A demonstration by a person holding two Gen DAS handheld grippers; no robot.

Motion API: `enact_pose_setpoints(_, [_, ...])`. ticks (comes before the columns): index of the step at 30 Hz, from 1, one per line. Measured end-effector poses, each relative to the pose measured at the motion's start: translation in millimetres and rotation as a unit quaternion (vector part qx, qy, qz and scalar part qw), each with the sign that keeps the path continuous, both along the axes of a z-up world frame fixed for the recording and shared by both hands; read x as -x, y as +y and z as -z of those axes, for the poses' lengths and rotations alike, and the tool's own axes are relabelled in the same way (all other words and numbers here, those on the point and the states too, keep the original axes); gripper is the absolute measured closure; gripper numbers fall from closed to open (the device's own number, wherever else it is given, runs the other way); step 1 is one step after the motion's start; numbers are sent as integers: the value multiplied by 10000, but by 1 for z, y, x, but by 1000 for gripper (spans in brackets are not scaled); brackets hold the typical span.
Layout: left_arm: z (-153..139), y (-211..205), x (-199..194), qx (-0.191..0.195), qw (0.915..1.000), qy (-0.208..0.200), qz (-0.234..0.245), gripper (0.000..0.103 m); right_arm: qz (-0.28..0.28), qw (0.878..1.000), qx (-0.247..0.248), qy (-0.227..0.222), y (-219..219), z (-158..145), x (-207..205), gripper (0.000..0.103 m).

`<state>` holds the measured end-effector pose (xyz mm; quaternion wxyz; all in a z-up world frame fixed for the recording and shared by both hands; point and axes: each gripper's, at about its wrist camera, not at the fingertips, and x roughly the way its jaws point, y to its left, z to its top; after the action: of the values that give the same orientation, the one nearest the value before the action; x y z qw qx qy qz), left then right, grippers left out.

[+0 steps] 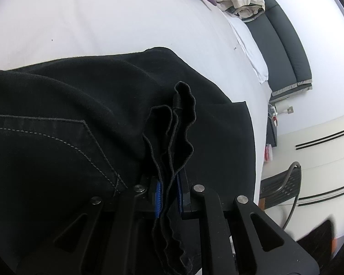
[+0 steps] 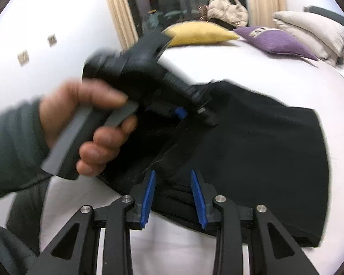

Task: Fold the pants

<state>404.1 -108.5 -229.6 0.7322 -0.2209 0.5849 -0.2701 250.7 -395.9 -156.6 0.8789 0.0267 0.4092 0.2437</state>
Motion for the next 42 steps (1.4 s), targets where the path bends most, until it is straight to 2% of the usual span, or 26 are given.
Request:
enact_pose_setpoints(3, [-7,5,10,-128,9999,-106,-39,90,586,9969,-516,-57,-53,-20,-22,67])
enact_pose_setpoints(5, [-15,7,13,-245,9994,-239,-79,88,827,9930,-845,53,-76,-18,-34,67])
enact_pose_setpoints(7, [-23,11,16,-374,9986,-352,-142,88,931,9868,-1281,330,-92,-4,-50,67])
enact_pose_setpoints(9, [-31,27,12,-578,9967,-451,-347,88,1072,9758,-1682,900,-105,29,-65,63])
enact_pose_setpoints(10, [-34,34,11,-686,9954,-483,-470,88,1203,9698,-1742,1207,-110,47,-70,58])
enact_pose_setpoints(11, [-37,39,11,-789,9936,-520,-623,88,1371,9622,-1779,1540,-116,68,-75,63])
enact_pose_setpoints(12, [-40,42,13,-833,9922,-573,-728,88,1454,9589,-1868,1563,-120,76,-71,67])
enact_pose_setpoints(14, [-53,39,24,-845,9901,-835,-742,88,1451,9613,-1810,1487,-122,68,-67,67])
enact_pose_setpoints(16, [-63,26,30,-666,9908,-1041,-547,88,1443,9617,-1811,1465,-124,54,-68,66])
enact_pose_setpoints(18, [-68,1,40,-276,9919,-1224,-172,88,1285,9641,-2040,1110,-128,31,-80,60])
enact_pose_setpoints(20, [-62,-24,45,-183,9923,-1227,63,88,1303,9645,-2095,940,-131,19,-105,40])
enact_pose_setpoints(22, [-43,-41,51,-324,9932,-1070,334,88,1256,9604,-2282,988,-128,23,-127,38])
enact_pose_setpoints(24, [-21,-53,55,-704,9923,-910,457,88,1438,9492,-2463,1333,-140,52,-162,31])
enact_pose_setpoints(25, [-8,-51,61,-633,9931,-894,426,88,1554,9460,-2397,1534,-137,67,-172,34])
enact_pose_setpoints(26, [-6,-46,66,-456,9939,-942,344,88,1655,9412,-2345,1782,-142,82,-182,49])
enact_pose_setpoints(27, [-5,-42,68,-378,9944,-933,322,88,1705,9412,-2322,1768,-147,80,-186,52])
enact_pose_setpoints(30, [-5,-31,73,-144,9954,-906,264,88,1606,9450,-2325,1648,-146,59,-179,47])
enact_pose_setpoints(33, [-4,-30,76,-46,9959,-893,141,88,1149,9378,-2963,1395,-141,39,-150,39])
enact_pose_setpoints(35, [-3,-29,79,-14,9960,-893,-5,88,1066,9272,-3272,1476,-133,48,-131,17])
enact_pose_setpoints(36, [-3,-29,82,-45,9957,-924,-42,88,1044,9281,-3176,1641,-130,60,-125,15])
enact_pose_setpoints(37, [-2,-23,86,-73,9955,-943,-40,88,1083,9335,-2908,1797,-122,76,-122,17])
enact_pose_setpoints(38, [-3,-22,89,-138,9953,-952,-51,88,1140,9443,-2591,1676,-117,83,-119,31])
enact_pose_setpoints(39, [-5,-19,95,-151,9952,-964,-66,88,1208,9503,-2390,1590,-114,78,-120,33])
enact_pose_setpoints(40, [-7,-18,98,-170,9949,-987,-116,88,1268,9476,-2395,1692,-111,73,-124,31])
enact_pose_setpoints(41, [-7,-17,101,-153,9948,-996,-153,88,1203,9390,-2629,1861,-106,64,-131,31])
enact_pose_setpoints(42, [-7,-3,118,-124,9946,-1013,-185,88,1011,9360,-2818,1849,-100,54,-137,31])
